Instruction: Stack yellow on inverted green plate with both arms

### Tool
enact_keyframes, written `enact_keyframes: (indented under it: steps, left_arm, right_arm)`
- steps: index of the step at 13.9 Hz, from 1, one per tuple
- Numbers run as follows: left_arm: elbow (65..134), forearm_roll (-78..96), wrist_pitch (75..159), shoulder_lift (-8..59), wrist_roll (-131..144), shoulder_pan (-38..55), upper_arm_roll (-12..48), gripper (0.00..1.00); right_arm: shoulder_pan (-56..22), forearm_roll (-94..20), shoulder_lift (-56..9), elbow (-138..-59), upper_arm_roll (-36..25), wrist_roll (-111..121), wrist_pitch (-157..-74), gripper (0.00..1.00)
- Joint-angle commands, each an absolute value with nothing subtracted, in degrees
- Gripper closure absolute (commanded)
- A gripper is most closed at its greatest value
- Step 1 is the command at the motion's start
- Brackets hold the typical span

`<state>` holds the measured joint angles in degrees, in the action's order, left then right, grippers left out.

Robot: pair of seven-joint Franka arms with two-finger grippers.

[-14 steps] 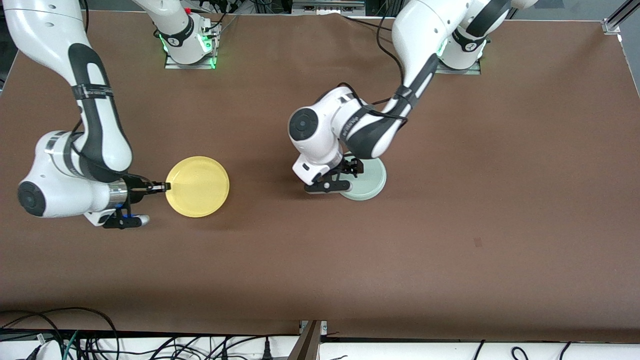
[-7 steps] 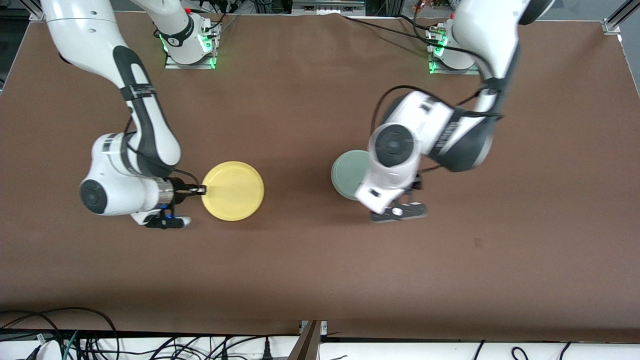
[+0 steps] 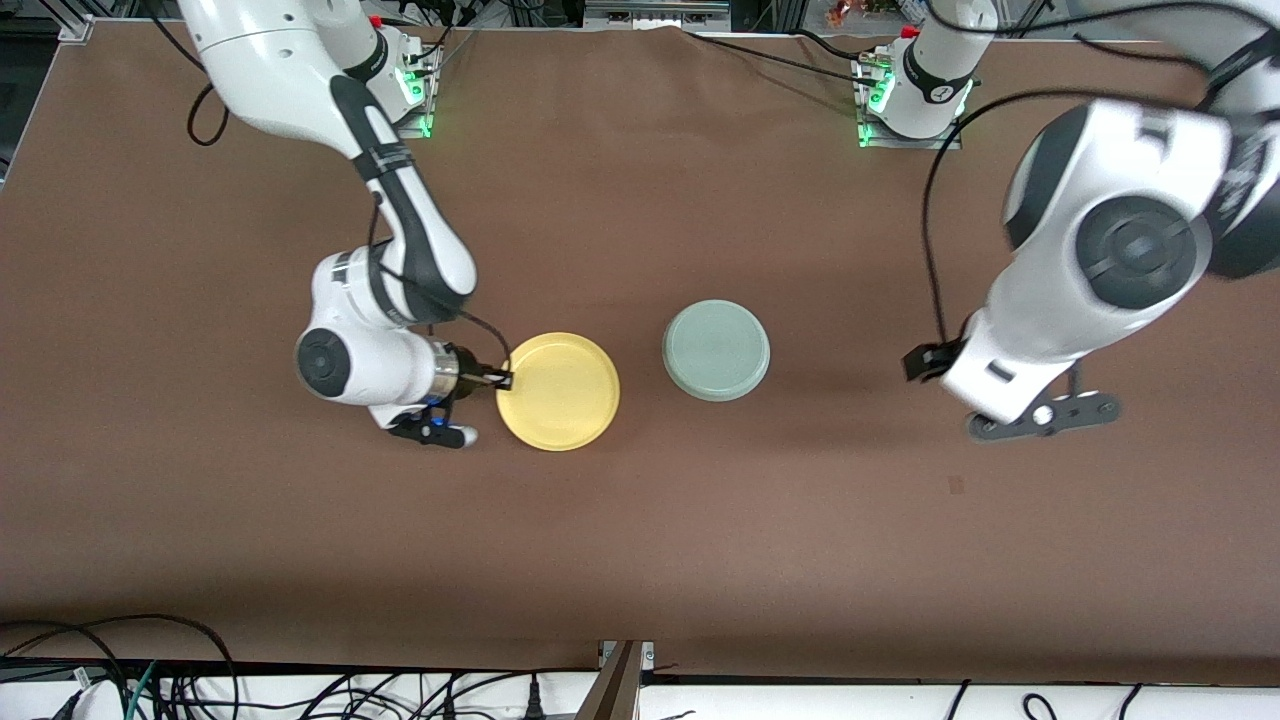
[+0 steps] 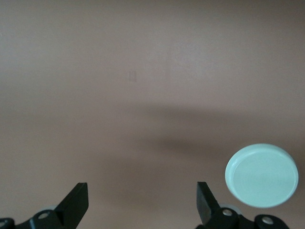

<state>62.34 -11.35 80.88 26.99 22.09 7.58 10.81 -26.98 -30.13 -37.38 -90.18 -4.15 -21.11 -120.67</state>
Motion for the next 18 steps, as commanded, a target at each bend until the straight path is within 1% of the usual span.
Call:
enact_keyframes:
  steps: [1, 2, 3, 5, 7, 10, 12, 18]
  left_arm:
    - [70.3, -8.4, 81.0, 18.7, 12.6, 4.2, 11.1, 0.0]
    - [73.8, -6.4, 81.7, 15.6, 10.6, 3.0, 10.6, 0.0]
    - [78.4, -5.1, 83.0, 12.5, 7.9, 2.9, 8.0, 0.0]
    - [87.8, -4.2, 90.1, 6.6, 0.9, 2.8, 5.0, 0.0]
    - [96.6, -4.1, 96.7, 0.9, -2.0, 2.8, 4.4, 0.0]
    - [105.2, -1.9, 102.2, -4.3, -2.3, 2.8, 4.1, 0.0]
    - [107.3, -1.2, 103.3, -5.2, -2.4, 2.9, 4.0, 0.0]
    - [106.6, -1.6, 101.2, -4.8, -1.8, 2.6, 5.0, 0.0]
  right_arm:
    - [-31.1, -36.7, -38.1, -90.2, -4.8, -24.2, -125.2, 1.0]
    - [-32.9, -36.8, -38.8, -90.2, -4.8, -26.1, -127.7, 1.0]
    - [-34.2, -36.8, -39.6, -90.2, -4.8, -28.3, -130.1, 1.0]
    - [-36.9, -36.9, -41.1, -90.1, -4.8, -31.4, -133.9, 1.0]
    - [-39.4, -36.9, -42.2, -90.1, -4.8, -34.1, -136.4, 1.0]
    - [-42.5, -36.5, -42.8, -90.1, -4.8, -37.1, -139.4, 1.0]
    - [-43.6, -36.3, -43.0, -90.1, -4.8, -37.2, -139.5, 1.0]
    - [-46.7, -35.4, -43.0, -90.1, -5.1, -39.2, -139.6, 1.0]
